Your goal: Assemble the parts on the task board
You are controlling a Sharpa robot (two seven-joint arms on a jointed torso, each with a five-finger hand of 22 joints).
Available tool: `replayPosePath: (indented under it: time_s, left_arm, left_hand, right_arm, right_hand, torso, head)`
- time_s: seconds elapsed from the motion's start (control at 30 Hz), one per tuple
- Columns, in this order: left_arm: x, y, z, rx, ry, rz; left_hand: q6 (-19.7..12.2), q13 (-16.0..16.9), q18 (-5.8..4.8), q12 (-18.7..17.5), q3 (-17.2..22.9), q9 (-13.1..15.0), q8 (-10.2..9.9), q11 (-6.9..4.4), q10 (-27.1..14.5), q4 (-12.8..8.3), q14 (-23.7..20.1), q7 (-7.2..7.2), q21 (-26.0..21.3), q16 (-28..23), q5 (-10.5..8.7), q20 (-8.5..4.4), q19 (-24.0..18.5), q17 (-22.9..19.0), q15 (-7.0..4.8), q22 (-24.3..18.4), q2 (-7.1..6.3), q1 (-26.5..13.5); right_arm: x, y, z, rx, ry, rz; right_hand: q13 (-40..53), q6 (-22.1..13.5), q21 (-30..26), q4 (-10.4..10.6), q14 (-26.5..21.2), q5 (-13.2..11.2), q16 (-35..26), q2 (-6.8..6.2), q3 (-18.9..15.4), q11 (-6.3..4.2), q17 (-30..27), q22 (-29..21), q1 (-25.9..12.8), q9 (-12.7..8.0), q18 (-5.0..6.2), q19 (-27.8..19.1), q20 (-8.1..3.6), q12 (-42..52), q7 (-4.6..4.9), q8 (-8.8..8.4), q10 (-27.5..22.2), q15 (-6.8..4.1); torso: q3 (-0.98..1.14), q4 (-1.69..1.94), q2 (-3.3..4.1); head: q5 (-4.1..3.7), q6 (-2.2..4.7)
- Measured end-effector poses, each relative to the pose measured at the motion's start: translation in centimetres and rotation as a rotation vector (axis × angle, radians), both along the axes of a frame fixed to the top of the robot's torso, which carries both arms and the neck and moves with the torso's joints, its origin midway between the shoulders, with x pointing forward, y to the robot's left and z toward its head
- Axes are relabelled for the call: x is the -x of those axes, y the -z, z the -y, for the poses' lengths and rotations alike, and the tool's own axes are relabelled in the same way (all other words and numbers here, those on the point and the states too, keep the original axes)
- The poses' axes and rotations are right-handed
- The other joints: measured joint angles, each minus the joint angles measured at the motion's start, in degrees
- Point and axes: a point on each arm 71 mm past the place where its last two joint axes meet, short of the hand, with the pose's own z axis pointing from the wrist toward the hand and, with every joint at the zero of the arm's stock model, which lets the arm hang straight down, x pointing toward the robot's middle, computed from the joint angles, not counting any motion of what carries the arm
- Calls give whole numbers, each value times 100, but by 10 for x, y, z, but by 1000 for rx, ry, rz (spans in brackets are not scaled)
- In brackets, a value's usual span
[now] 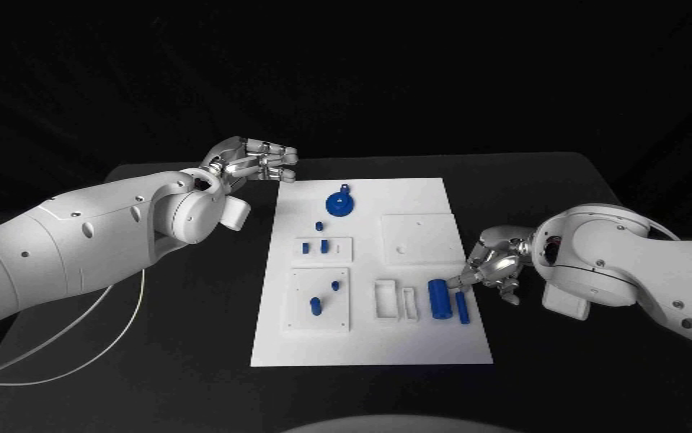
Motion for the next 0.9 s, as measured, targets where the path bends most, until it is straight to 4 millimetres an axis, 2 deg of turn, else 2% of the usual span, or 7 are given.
replayPosePath:
  time_s: [0.07,0.1,0.13,0.2,0.23,0.7,0.9]
  left_arm:
    - [1,1,0,1,1,-1]
    - [1,1,1,1,2,-2]
    - [1,1,1,1,2,-2]
    - [1,2,0,0,2,-3]
    - [2,2,0,0,2,-3]
    - [2,3,-3,-3,-3,-5]
    - [1,4,-3,-5,-6,-6]
  left_hand:
    - [0,0,0,0,0,0,0,0,0,0,0,0,0,0,0,0,0,1,0,0,0,0]
    - [0,0,0,0,0,0,0,0,0,0,0,0,0,0,0,0,0,3,0,-4,0,0]
    - [0,0,0,0,0,0,0,0,0,0,0,0,0,0,0,0,0,6,0,-14,0,0]
    - [0,0,0,0,0,0,0,0,0,0,0,0,0,0,0,0,0,6,0,-19,0,0]
    - [0,0,0,0,0,0,0,0,0,0,0,0,0,0,0,0,0,6,0,-19,0,0]
    - [0,0,0,0,5,0,0,0,0,36,0,0,0,0,0,0,0,5,0,-56,0,0]
    - [0,0,0,0,5,0,0,0,0,36,0,0,0,0,0,0,0,4,0,-71,0,0]
  right_arm:
    - [3,0,-3,7,-12,-6]
    - [4,0,-4,9,-16,-8]
    - [4,0,-5,11,-20,-8]
    - [6,-1,-7,14,-27,-6]
    - [7,-1,-8,15,-30,-5]
    - [7,-6,-14,39,-26,60]
    - [7,-7,-23,39,-38,82]
  right_hand:
    - [24,23,3,119,0,-239,0,-69,134,5,28,36,-69,-16,0,0,0,0,23,0,5,0]
    - [37,23,37,167,0,-538,6,-144,353,5,50,59,-120,-17,0,0,0,0,23,0,5,0]
    - [47,23,42,184,0,-713,30,-281,638,5,70,80,-185,-20,-1,0,0,0,23,0,5,0]
    - [75,24,89,120,0,-823,40,-476,1034,16,109,119,-368,-34,0,0,0,9,24,0,16,0]
    - [85,24,105,107,0,-836,51,-512,1059,23,125,134,-404,-34,-1,0,0,33,24,0,27,0]
    - [154,50,223,107,-1,-836,68,-532,1058,3,178,284,-502,-34,0,0,0,49,9,0,48,1]
    - [154,36,223,107,-1,-836,68,-532,1058,3,184,312,-502,-99,0,0,0,19,23,0,47,1]
  torso:
    - [0,-2,-8]
    - [-1,-2,-10]
    - [-3,-2,-13]
    - [-3,-3,-14]
    - [-3,-3,-14]
    - [-3,-3,-6]
    - [-7,-3,-9]
  head:
    - [-7,-15]
    - [-9,-19]
    - [-9,-27]
    - [-9,-35]
    - [-4,-38]
    - [21,-88]
    - [18,-102]
